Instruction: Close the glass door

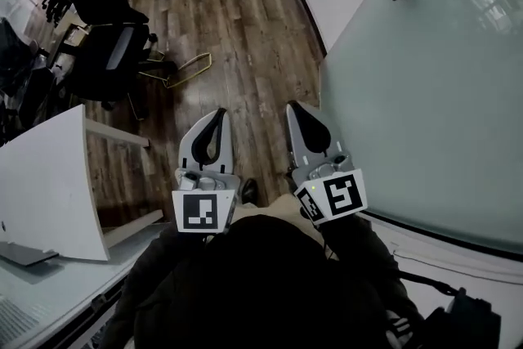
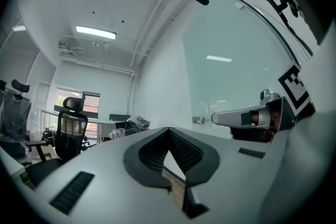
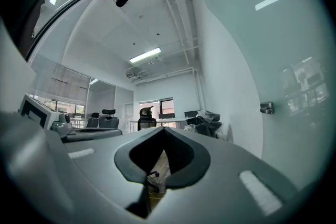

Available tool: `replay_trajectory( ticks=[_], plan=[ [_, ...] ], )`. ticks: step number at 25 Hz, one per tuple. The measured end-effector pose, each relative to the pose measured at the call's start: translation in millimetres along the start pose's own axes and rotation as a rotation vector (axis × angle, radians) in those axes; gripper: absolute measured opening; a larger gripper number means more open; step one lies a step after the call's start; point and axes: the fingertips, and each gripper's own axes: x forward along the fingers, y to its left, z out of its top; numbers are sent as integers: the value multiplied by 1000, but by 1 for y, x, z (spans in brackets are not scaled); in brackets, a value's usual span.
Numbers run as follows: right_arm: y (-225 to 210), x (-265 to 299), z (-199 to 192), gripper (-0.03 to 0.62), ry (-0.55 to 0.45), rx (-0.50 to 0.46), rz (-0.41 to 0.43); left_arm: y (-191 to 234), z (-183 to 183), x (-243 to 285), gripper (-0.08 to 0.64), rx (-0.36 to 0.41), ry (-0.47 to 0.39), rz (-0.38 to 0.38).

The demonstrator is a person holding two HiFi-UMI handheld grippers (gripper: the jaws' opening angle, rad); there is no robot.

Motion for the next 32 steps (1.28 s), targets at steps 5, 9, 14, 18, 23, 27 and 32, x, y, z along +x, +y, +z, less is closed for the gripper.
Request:
replay_trajectory(
  ticks=[5,9,14,18,23,27,32],
  plan=[
    [-58,33,-11,2,5,-8,-55,-5,-20,72,-3,-7,19,-54],
    [-112,68,-21,2,6,5,-97,-8,-31,141,-3,-2,24,-97],
    [-204,117,-30,2,-9,6,-138,-18,-45,248,-3,-1,30,-121],
    [-267,151,-24,2,-12,-5,-155,-33,-42,327,-3,-11,18,-151],
    [-315,182,-9,2,-16,-10,-186,-41,-33,393,-3,-12,11,-195],
    [-349,203,-8,2,-17,-12,-209,-46,-31,443,-3,-17,-20,-234],
    [-393,243,-16,2,5,0,-255,-49,-47,506,-3,-1,30,-312]
  ],
)
